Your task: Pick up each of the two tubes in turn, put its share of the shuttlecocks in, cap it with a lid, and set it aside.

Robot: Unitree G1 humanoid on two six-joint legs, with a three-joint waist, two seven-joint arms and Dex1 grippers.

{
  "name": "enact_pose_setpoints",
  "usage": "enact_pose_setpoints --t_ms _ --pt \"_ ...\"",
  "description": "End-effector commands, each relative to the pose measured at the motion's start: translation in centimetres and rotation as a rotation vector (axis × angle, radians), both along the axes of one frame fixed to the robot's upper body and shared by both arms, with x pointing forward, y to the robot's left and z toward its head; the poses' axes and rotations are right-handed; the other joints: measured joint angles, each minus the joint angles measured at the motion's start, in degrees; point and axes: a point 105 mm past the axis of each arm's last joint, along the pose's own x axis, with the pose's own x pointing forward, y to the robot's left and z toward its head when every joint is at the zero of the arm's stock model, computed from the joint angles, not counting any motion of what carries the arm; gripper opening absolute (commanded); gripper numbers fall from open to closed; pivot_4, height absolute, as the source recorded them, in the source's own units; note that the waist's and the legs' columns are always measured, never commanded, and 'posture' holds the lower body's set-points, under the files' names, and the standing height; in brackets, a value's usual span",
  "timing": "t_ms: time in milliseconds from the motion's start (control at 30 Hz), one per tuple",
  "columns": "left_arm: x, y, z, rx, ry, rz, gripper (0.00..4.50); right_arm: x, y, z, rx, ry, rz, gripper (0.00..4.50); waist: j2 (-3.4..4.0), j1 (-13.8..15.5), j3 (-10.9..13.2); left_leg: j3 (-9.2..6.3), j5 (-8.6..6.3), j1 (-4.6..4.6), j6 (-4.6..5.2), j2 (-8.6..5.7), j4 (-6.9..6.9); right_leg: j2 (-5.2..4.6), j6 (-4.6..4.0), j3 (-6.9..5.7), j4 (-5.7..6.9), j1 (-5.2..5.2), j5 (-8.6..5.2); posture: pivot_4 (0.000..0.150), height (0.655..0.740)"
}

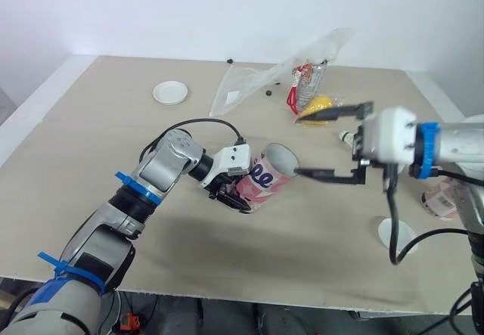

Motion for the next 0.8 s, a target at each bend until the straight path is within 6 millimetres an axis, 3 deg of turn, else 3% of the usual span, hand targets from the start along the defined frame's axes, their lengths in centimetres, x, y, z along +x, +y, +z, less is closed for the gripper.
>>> enact_pose_setpoints --t_ms 33,133,233,533,800 --pt "0.4 -0.7 1.3 -0.097 -0.039 0.021 2.82 0.4 -3.1 -1.9 0.119 0.04 -0.231 4.41 0.54 -0.04 0.06 0.23 0.03 -0.08 0.06 -0.02 -0.04 -0.02 0.04 0.21 0.03 -0.19 0.11 0.15 0.74" --pt "0.2 -1.4 1.5 -0.167 -0.037 0.026 2.82 1.0 -4.0 -4.2 0.167 0.107 -0.315 4.41 0.67 -0.51 0.04 0.28 0.04 -0.08 0.06 -0.01 -0.06 0.03 0.05 0.26 0.07 -0.26 0.13 0.15 0.74" --pt "0.0 -2.0 1.7 -0.22 -0.047 0.027 2.82 1.7 -4.3 -5.3 0.211 0.142 -0.347 4.41 0.67 -0.81 0.04 0.26 0.04 -0.03 0.07 0.04 -0.08 0.1 0.11 0.26 0.07 -0.23 0.1 0.15 0.74" --pt "-0.5 -2.6 1.1 -0.289 -0.05 0.031 2.82 4.4 -4.5 -7.2 0.234 0.204 -0.354 4.41 0.69 -0.86 0.03 0.33 0.07 0.01 0.1 0.03 -0.07 0.12 0.18 0.37 0.05 -0.21 0.18 0.15 0.74" --pt "-1.2 -2.3 0.3 -0.217 -0.026 -0.012 2.82 6.8 -3.3 -7.7 0.184 0.211 -0.316 4.41 0.69 -0.9 0.03 0.35 0.07 0.01 0.1 0.01 -0.11 0.12 0.18 0.39 0.03 -0.22 0.17 0.15 0.74"
